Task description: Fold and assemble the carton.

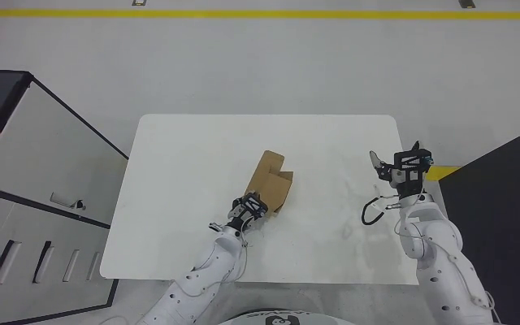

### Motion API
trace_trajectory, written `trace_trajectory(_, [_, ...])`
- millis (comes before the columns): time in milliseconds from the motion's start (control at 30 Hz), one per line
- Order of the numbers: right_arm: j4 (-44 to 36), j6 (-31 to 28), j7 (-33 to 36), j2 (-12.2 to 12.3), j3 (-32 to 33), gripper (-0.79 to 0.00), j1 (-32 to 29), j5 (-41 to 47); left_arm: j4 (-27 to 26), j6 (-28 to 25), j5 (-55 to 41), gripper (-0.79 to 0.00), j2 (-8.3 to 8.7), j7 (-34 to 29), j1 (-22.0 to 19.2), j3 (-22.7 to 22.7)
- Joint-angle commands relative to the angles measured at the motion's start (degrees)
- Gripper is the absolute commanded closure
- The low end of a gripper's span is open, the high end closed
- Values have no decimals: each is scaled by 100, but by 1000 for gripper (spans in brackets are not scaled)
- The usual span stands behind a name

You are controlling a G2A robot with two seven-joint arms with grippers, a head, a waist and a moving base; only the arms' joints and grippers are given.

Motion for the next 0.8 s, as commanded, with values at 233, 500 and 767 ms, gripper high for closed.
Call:
trace_trajectory(233, [0, 0, 0, 0, 0, -785, 0, 0, -175, -179, -42, 0, 11, 129, 7, -147])
trace_trajectory(500, [0, 0, 0, 0, 0, -785, 0, 0, -1003, -811, 326, 0, 144, 103, 322, -402])
trace_trajectory(767, [0, 0, 0, 0, 0, -785, 0, 0, -2009, -1434, 539, 0, 248, -116, 625, -601])
